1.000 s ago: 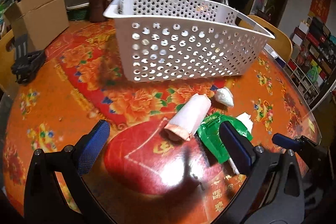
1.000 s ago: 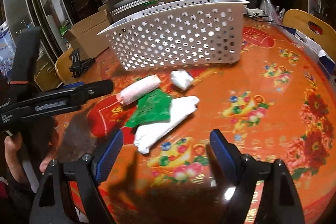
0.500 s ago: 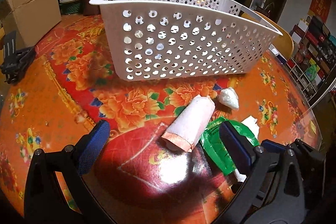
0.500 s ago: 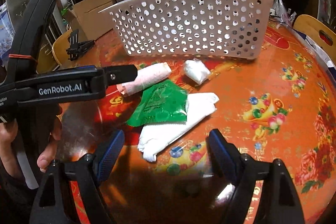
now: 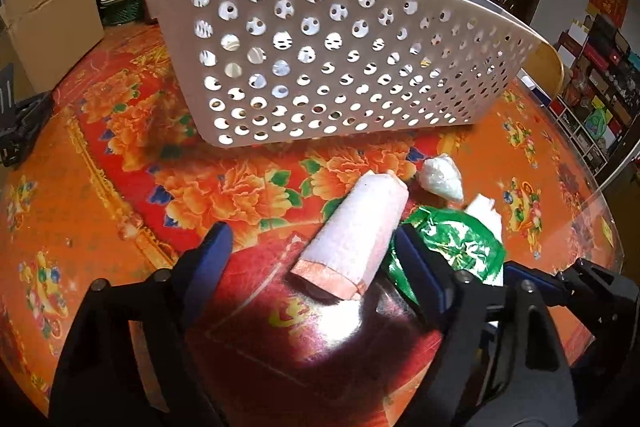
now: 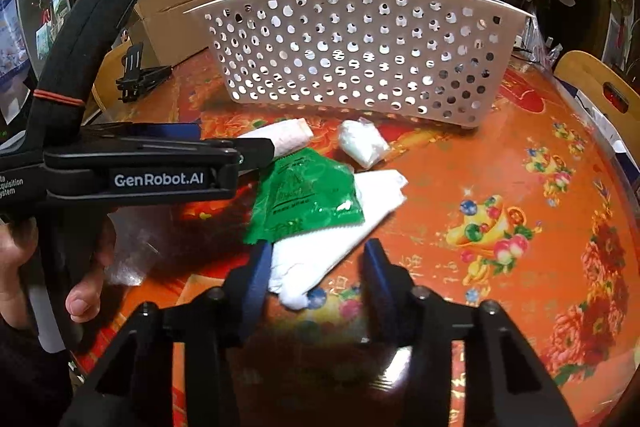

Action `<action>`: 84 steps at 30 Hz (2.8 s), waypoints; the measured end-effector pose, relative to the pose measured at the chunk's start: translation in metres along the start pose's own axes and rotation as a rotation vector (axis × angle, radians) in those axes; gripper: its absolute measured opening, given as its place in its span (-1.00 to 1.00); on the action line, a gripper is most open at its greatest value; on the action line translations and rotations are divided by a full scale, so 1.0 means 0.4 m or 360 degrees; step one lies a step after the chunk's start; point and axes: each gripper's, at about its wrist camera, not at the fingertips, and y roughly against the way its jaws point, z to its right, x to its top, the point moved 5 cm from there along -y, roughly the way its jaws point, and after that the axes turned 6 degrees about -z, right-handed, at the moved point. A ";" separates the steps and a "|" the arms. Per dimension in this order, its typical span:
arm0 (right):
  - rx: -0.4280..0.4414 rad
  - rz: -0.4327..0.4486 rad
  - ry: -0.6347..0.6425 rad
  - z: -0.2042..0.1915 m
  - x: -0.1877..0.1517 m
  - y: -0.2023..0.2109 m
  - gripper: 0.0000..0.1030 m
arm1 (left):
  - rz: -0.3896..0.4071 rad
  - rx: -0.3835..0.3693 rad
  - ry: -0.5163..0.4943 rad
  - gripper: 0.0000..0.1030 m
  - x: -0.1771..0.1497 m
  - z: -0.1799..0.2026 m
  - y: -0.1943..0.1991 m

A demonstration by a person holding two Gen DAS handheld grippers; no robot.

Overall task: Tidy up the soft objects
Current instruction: 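Grasp the pink-and-white rolled towel with the left tool while the right tool grasps the white cloth, then lift and carry the rolled towel and white cloth over the white basket with both tools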

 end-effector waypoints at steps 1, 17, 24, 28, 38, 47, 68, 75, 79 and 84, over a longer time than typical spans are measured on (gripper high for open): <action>-0.0002 0.0000 0.0004 0.003 -0.002 0.001 -0.22 | -0.0003 -0.0006 -0.0001 0.50 -0.002 0.001 -0.002; 0.0022 0.0015 -0.0007 0.031 -0.022 0.031 -0.77 | 0.0049 -0.0011 -0.0091 -0.37 -0.014 0.061 -0.015; -0.0020 0.0069 -0.0038 0.062 -0.026 0.079 -0.79 | 0.0092 -0.0024 -0.0093 -0.38 -0.021 0.038 0.024; -0.0052 0.0102 -0.0072 0.090 -0.029 0.107 -0.79 | 0.0125 -0.0021 -0.0093 -0.38 -0.024 0.038 0.052; -0.0074 0.0195 -0.0097 0.119 -0.026 0.178 -0.79 | 0.0255 -0.0027 -0.0095 -0.38 -0.043 0.034 0.151; -0.0040 0.0255 -0.0068 0.098 0.004 0.216 -0.79 | 0.0371 -0.0055 -0.0048 -0.39 -0.048 0.025 0.255; -0.0033 0.0421 0.0013 0.130 0.163 0.358 -0.79 | 0.0605 -0.0048 -0.0106 -0.39 0.059 0.065 0.510; -0.0065 0.0400 0.0051 0.138 0.248 0.343 -0.79 | 0.0564 -0.0068 -0.0110 -0.39 0.159 0.081 0.506; -0.0065 0.0391 0.0021 0.163 0.304 0.325 -0.79 | 0.0500 -0.0050 -0.0107 -0.39 0.226 0.080 0.463; -0.0003 0.0344 -0.0007 0.180 0.372 0.294 -0.79 | 0.0384 -0.0099 -0.0091 -0.39 0.310 0.071 0.395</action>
